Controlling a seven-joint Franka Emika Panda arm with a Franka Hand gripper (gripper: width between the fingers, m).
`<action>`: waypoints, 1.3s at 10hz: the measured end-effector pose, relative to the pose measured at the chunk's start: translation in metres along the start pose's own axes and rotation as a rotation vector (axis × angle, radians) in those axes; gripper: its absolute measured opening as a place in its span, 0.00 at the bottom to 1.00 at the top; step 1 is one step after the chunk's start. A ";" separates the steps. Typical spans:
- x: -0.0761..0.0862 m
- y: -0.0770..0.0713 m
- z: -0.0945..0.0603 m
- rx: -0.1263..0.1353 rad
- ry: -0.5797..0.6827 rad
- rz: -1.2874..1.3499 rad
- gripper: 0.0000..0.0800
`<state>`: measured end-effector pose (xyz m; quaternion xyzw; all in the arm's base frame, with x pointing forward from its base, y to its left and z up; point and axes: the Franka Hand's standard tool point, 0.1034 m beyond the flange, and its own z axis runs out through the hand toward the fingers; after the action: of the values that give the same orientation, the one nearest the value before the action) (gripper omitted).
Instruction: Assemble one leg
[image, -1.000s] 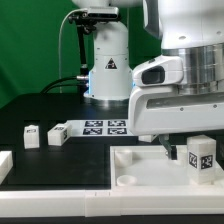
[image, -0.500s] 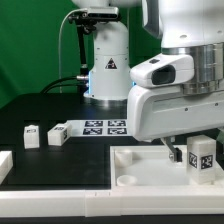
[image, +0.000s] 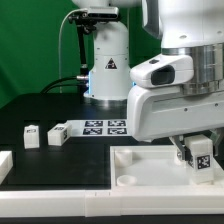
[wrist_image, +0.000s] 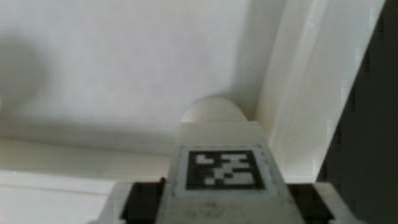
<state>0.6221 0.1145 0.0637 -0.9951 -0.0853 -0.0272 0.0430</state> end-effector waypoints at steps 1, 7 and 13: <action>0.000 0.000 0.000 0.000 0.000 -0.002 0.36; -0.001 -0.003 0.000 0.014 0.001 0.790 0.36; -0.001 -0.010 0.003 0.020 -0.007 1.445 0.36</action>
Offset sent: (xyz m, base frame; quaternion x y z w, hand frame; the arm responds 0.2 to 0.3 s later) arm -0.0076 -0.0143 0.0020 0.0138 0.0040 0.4587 0.8885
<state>0.6196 0.1244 0.0616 -0.8026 0.5935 0.0121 0.0589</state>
